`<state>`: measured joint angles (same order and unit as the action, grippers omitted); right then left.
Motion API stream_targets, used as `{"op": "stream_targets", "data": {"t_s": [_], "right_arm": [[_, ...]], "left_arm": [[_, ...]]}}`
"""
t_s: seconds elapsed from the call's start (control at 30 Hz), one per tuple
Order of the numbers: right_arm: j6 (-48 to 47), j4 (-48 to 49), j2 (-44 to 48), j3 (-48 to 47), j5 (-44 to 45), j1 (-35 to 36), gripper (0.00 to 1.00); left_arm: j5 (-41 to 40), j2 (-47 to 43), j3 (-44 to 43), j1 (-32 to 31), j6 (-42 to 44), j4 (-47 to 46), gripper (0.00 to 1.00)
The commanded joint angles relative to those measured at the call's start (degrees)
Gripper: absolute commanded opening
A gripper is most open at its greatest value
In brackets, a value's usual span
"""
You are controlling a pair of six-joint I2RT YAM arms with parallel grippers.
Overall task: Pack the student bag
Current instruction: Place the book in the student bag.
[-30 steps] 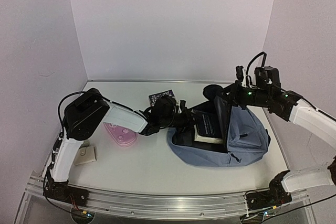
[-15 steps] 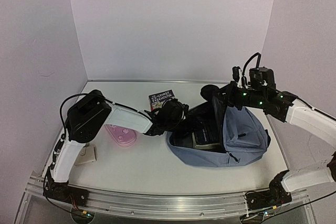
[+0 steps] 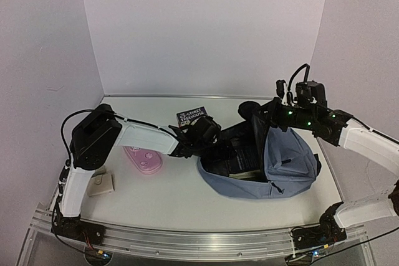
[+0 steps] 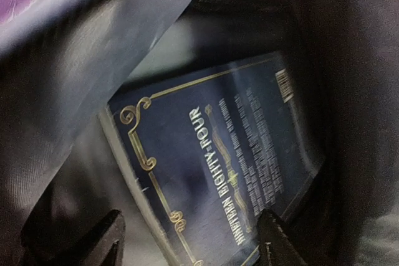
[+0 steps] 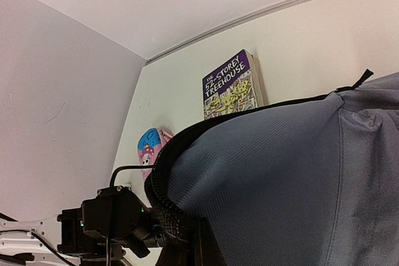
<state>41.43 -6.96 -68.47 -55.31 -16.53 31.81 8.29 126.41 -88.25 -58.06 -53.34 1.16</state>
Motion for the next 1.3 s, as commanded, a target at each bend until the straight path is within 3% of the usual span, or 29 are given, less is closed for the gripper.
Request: {"op": "stream_targets", "data": {"t_s": [0.0, 0.1, 0.23, 0.4, 0.67, 0.8, 0.93, 1.03, 1.27], "right_arm": [[-0.28, 5.46, 0.03, -0.76, -0.15, 0.47, 0.0], [-0.42, 5.46, -0.17, -0.82, -0.16, 0.47, 0.0], [-0.58, 5.47, -0.45, -0.75, 0.18, 0.49, 0.0], [-0.55, 5.46, -0.66, -0.8, 0.1, 0.51, 0.0], [-0.26, 5.47, -0.14, 0.26, 1.05, 0.5, 0.0], [-0.33, 4.81, 1.26, 0.71, 3.42, 0.46, 0.0], [-0.39, 3.33, 3.97, 1.47, 6.93, 0.44, 0.0], [0.04, 2.41, 5.88, 2.84, 10.03, 0.36, 0.0], [-0.51, -0.95, 8.9, 5.32, 16.33, -1.31, 0.0]], "left_arm": [[-1.23, -0.54, -2.54, -0.94, 1.04, 3.87, 0.7], [-0.57, 0.77, -3.71, -1.26, 1.15, 3.81, 0.69], [2.17, 3.25, -5.49, -1.61, 1.24, 0.92, 0.53], [4.89, 8.05, -11.37, -2.43, 1.74, 1.78, 0.43], [5.6, 10.3, -16.41, -4.15, 5.92, -0.88, 0.41], [1.41, 5.6, -12.01, -4.17, 7.97, -0.79, 0.47], [-3.21, -3.54, -4.72, -4.17, 10.83, 1.08, 0.68], [-6.27, -10.98, -0.15, -4.15, 12.17, 3.75, 0.77], [-7.7, -19.57, 3.73, -1.22, 15.45, 16.35, 0.87]]}}
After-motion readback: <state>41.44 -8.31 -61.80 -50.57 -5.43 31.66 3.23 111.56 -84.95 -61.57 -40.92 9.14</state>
